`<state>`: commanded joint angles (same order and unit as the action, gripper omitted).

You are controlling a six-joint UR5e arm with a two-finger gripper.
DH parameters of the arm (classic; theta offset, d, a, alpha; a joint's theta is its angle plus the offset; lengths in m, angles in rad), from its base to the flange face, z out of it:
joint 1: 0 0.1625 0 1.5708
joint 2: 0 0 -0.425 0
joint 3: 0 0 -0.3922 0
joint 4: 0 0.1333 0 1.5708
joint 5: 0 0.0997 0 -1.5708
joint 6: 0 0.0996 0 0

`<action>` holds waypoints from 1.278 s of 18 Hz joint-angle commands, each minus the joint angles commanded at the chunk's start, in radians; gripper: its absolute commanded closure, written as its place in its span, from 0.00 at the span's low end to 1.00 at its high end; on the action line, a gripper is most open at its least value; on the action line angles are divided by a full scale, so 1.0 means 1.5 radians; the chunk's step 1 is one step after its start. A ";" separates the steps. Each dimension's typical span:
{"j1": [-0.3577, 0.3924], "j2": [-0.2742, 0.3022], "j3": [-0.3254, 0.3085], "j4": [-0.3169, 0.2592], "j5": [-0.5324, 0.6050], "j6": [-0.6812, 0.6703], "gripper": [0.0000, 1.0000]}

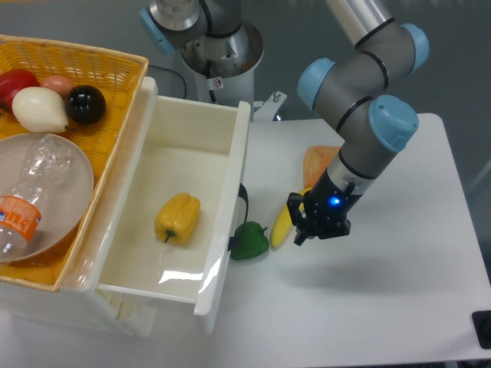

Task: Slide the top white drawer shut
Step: 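Move the gripper down toward the open drawer's front panel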

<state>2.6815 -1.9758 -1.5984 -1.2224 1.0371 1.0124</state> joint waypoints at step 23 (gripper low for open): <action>0.030 0.020 0.000 -0.130 -0.147 -0.005 1.00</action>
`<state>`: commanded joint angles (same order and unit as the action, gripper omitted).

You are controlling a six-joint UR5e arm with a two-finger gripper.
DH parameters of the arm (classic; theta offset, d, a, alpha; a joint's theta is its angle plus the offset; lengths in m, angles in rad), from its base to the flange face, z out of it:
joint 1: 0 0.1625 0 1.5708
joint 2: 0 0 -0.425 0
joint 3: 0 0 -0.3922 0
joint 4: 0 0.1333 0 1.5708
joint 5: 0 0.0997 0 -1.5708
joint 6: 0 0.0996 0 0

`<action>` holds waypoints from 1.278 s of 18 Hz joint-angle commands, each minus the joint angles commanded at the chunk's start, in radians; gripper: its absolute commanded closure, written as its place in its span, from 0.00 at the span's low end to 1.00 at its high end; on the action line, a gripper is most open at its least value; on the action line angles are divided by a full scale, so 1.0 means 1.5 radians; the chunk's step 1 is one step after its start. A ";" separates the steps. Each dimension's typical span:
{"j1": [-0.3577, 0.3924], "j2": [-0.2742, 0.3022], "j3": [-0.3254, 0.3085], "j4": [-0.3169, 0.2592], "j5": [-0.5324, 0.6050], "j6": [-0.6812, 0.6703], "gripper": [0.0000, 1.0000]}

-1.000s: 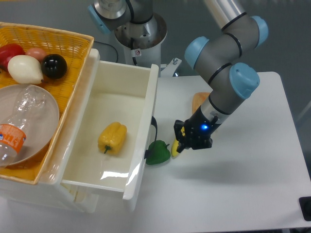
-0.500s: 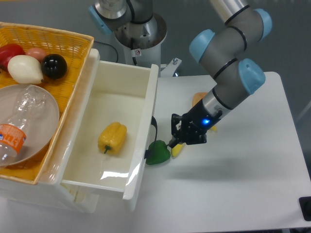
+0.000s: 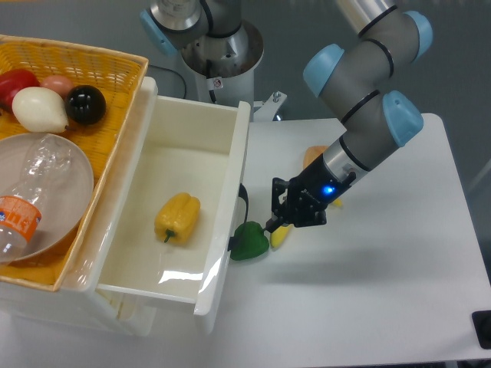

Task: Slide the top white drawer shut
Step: 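Move the gripper down toward the open drawer's front panel, then bring the gripper against the drawer front beside its handle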

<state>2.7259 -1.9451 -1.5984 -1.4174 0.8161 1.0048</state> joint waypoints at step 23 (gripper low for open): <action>-0.014 0.022 -0.010 -0.056 -0.001 0.002 1.00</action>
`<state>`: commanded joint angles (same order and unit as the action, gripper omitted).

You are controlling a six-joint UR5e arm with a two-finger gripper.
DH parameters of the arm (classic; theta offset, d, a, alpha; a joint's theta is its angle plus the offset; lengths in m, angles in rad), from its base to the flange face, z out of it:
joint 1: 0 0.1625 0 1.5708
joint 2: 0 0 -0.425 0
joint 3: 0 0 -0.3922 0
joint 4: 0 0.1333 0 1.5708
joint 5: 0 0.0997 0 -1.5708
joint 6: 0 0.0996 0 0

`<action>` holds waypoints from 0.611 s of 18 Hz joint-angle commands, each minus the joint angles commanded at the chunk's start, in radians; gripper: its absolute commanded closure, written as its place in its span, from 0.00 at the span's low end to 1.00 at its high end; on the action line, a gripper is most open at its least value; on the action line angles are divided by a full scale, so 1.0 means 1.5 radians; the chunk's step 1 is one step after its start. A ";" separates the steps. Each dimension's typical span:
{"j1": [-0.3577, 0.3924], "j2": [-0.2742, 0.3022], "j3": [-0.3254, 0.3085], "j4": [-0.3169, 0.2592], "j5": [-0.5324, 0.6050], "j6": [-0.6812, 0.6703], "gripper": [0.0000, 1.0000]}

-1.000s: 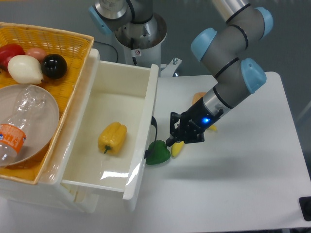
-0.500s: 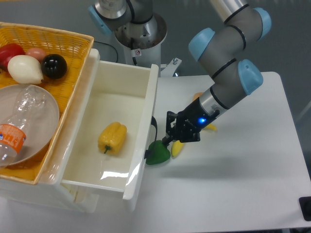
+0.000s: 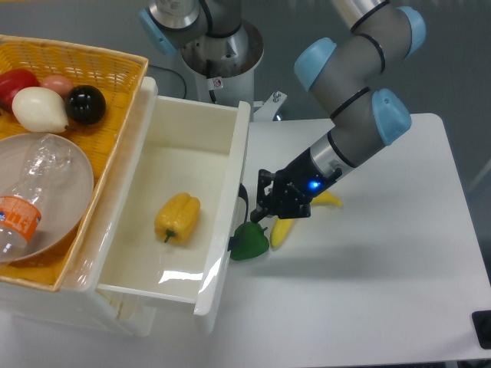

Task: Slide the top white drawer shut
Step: 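Bring the gripper against the drawer front beside its handle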

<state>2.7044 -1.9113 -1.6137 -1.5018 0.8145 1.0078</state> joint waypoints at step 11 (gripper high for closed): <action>-0.003 0.009 -0.001 -0.002 -0.010 -0.001 1.00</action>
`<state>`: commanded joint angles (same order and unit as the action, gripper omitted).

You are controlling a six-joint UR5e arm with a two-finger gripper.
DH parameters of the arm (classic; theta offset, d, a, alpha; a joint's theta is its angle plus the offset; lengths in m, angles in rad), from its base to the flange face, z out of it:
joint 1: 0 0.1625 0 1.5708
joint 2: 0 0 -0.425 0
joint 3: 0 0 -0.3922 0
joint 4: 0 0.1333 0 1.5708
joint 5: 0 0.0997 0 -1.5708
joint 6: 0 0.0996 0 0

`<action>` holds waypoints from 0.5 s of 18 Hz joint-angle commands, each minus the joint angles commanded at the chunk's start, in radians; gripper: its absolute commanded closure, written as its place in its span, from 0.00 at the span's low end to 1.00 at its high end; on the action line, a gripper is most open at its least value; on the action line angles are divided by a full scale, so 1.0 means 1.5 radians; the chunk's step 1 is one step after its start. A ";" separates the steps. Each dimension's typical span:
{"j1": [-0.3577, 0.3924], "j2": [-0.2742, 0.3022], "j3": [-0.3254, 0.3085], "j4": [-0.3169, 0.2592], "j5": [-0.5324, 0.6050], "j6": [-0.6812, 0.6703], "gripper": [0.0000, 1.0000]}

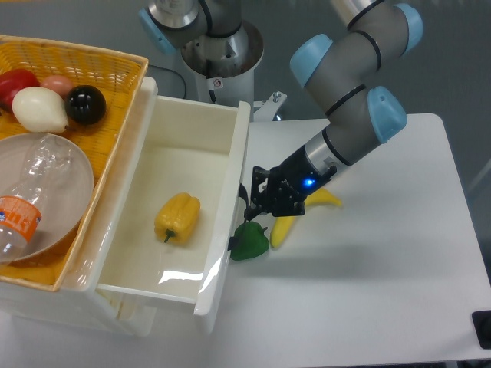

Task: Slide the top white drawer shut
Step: 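Bring the gripper against the drawer front beside its handle, then push the white drawer front with the gripper into the cabinet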

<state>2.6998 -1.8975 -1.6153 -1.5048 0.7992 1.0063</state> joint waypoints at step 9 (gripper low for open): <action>-0.005 0.002 0.000 -0.003 -0.003 -0.002 1.00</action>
<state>2.6922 -1.8945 -1.6153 -1.5094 0.7946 1.0032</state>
